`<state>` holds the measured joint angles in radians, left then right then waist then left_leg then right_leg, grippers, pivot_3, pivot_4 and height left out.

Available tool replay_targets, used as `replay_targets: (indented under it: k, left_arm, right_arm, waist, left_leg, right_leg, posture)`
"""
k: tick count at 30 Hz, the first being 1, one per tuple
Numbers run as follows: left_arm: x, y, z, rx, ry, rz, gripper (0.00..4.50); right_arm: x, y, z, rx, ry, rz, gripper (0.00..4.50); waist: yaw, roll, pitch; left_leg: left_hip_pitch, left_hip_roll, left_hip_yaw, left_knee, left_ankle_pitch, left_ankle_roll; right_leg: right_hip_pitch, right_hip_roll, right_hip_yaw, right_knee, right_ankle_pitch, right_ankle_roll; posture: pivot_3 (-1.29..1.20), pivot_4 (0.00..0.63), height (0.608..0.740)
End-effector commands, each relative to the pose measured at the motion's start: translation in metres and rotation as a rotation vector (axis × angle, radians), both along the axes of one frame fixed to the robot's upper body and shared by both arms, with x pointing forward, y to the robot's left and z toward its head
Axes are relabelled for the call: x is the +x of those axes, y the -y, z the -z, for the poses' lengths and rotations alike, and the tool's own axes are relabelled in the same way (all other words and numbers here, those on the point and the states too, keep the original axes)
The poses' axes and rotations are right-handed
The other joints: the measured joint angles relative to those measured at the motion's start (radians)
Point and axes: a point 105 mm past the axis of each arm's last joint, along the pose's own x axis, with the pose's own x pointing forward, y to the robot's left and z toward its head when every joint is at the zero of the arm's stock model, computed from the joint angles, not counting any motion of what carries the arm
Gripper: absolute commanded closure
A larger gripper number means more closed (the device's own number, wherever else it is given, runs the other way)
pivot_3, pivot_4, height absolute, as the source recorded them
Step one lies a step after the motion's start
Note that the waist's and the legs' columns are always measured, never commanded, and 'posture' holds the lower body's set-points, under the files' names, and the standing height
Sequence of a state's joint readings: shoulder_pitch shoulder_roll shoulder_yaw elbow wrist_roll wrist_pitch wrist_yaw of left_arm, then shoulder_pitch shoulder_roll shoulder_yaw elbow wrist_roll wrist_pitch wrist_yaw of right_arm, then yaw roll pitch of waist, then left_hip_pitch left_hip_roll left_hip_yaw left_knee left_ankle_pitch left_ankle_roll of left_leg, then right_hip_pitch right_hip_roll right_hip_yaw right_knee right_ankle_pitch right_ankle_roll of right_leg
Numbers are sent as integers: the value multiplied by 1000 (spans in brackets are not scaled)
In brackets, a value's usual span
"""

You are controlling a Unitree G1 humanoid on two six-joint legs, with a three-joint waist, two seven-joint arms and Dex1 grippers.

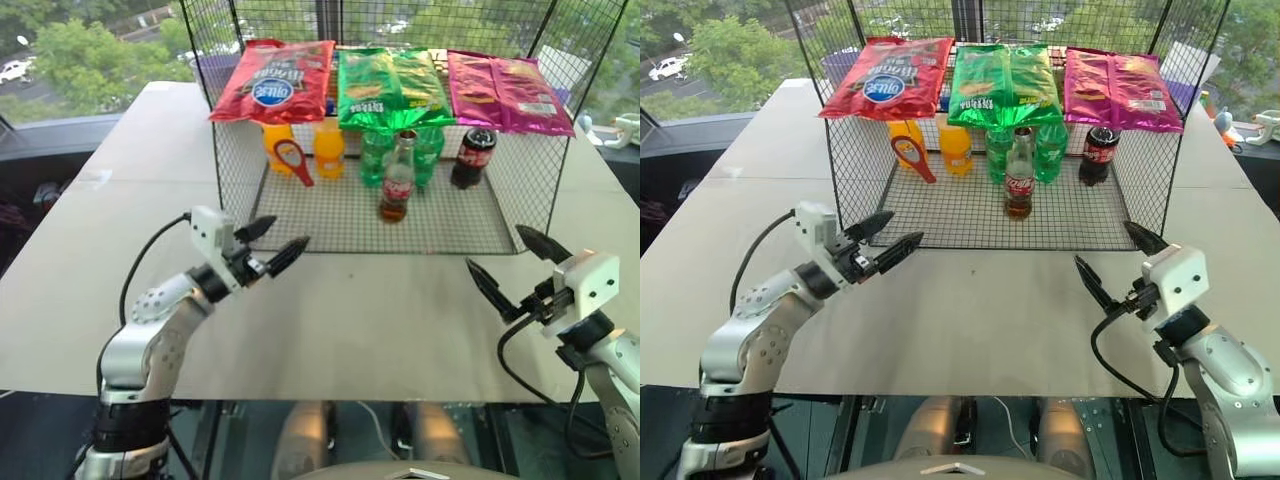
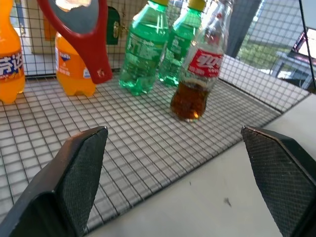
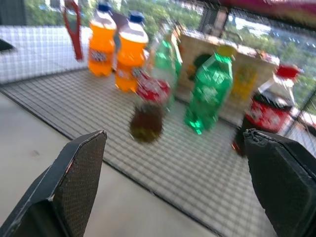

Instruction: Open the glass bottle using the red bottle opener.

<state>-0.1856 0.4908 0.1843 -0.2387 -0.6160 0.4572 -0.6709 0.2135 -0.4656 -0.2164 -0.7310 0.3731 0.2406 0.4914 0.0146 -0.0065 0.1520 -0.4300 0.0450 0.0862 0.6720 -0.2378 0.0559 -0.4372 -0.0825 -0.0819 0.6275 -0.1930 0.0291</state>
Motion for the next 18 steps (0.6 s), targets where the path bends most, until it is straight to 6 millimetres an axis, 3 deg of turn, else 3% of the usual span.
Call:
replay_targets:
  k: [1, 7, 11, 18]
  left_arm:
    - [10, 4, -10, -9, 29, -6, 30]
    - [26, 14, -23, -54, 44, -7, 30]
    - [51, 9, -32, -39, 46, -83, 30]
    - [77, 10, -47, -26, 66, -113, 30]
  right_arm:
    - [-6, -14, -22, 6, 71, -50, 0]
    - [-12, -29, -32, 8, 82, -118, 0]
    - [-16, -35, -38, 12, 91, -141, 0]
    - [-28, -43, -40, -4, 84, -186, 0]
  waist:
    - [0, 0, 0]
    - [1, -2, 1]
    - [1, -2, 1]
    - [0, -4, 2]
  left_leg:
    - [0, 0, 0, 0, 0, 0]
    - [-1, -2, -1, 0, 0, 0]
    - [0, -3, -1, 1, 0, 0]
    - [0, -3, -2, 1, 0, 0]
  right_leg:
    - [0, 0, 0, 0, 0, 0]
    - [0, 0, 0, 0, 0, 0]
    - [1, 1, 0, 0, 0, 0]
    - [3, 1, -1, 0, 0, 1]
  posture:
    - [0, 150, 740]
    - [0, 150, 740]
    - [0, 150, 740]
    - [0, 150, 740]
